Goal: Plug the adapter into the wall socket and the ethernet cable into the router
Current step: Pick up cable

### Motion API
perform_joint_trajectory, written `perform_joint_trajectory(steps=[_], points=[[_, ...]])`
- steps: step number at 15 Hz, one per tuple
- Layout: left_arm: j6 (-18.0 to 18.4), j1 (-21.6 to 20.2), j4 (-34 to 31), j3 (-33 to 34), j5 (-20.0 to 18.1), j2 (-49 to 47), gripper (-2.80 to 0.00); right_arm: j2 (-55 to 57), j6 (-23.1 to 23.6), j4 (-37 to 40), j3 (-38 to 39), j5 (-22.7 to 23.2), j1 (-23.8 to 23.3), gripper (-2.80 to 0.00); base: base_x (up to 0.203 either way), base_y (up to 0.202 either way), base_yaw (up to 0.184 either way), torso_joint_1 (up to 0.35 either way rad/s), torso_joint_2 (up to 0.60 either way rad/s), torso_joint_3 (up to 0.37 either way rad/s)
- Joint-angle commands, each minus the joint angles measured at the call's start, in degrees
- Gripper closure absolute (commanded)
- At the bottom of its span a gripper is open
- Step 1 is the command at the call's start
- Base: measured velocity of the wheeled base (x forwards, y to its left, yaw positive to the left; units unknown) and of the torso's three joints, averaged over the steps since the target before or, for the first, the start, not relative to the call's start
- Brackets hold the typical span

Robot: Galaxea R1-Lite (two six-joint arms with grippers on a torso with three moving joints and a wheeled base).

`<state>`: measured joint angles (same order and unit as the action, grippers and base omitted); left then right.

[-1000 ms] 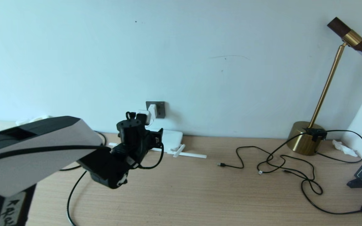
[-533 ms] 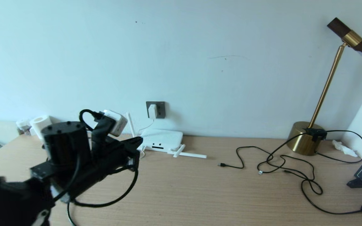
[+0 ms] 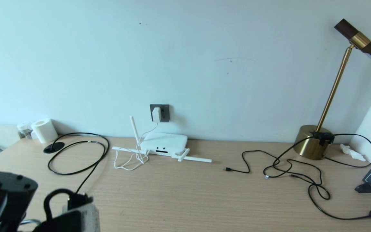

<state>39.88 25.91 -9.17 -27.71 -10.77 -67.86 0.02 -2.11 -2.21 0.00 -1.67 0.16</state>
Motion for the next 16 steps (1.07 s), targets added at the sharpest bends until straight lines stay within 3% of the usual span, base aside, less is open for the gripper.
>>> perform_joint_trajectory(steps=[1,6,7,16], points=[[6.8,0.2,-4.5,0.1,-0.1,-0.5,0.0,0.0,0.0,-0.1,0.6,0.0,0.0,0.0,0.0,0.0,0.0,0.0,0.0,0.0],[12.6,0.2,-4.0,-1.0,2.5,-7.5,0.0,0.1,0.0,-0.1,0.6,0.0,0.0,0.0,0.0,0.0,0.0,0.0,0.0,0.0],[13.6,0.2,-4.3,-2.5,2.5,-8.2,-2.8,0.0,0.0,-0.1,0.6,0.0,0.0,0.0,0.0,0.0,0.0,0.0,0.0,0.0],[17.6,-1.9,-2.8,-4.5,2.5,-22.0,-2.8,0.0,0.0,-0.1,0.6,0.0,0.0,0.0,0.0,0.0,0.0,0.0,0.0,0.0]])
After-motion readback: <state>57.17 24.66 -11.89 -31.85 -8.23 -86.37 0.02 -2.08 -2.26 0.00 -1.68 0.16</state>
